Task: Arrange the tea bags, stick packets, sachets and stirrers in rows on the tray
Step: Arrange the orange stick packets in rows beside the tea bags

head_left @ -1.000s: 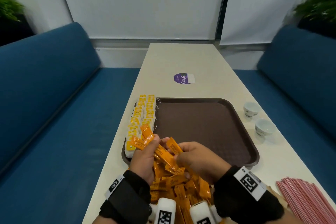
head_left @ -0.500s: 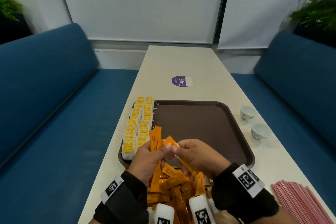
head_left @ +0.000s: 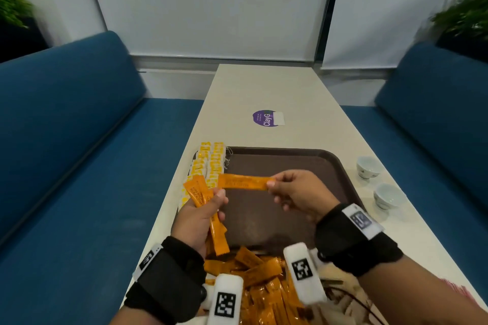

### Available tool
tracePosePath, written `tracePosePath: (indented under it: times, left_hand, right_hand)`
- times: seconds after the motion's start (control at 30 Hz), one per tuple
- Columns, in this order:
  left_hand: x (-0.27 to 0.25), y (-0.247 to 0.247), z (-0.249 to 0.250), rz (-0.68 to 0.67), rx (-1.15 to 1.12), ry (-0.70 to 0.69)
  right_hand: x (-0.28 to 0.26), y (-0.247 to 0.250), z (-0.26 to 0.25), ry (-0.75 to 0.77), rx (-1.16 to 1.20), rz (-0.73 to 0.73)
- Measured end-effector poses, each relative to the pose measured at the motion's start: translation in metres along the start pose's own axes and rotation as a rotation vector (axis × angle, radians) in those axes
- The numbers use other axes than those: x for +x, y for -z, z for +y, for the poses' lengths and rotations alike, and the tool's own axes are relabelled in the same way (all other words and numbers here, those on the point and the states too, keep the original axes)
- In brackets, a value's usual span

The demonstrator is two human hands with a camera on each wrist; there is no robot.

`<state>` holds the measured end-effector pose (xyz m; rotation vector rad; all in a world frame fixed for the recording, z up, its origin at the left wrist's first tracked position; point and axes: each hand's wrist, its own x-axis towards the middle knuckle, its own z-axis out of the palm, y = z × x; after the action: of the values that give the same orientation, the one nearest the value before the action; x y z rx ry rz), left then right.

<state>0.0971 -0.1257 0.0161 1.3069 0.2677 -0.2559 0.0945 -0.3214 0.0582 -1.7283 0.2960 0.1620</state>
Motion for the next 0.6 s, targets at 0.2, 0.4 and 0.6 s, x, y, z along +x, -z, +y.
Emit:
tracePosePath:
  times: [0.2,0.4,0.6]
  left_hand:
    - [0.008,0.004,-0.001,-0.169,-0.133,0.216]
    - [0.009,0.006,-0.008,-0.194,-0.352,0.33]
    - [0.008,0.012,-0.008,-0.17,-0.392,0.342]
  right_hand:
    - [0.114,0.012,0.001,0.013,-0.183,0.21]
    - [0.186,-0.002,0.014,-0.115,-0.256,0.227]
    - [0.212,-0.005,0.018,-0.15,-0.312,0.099]
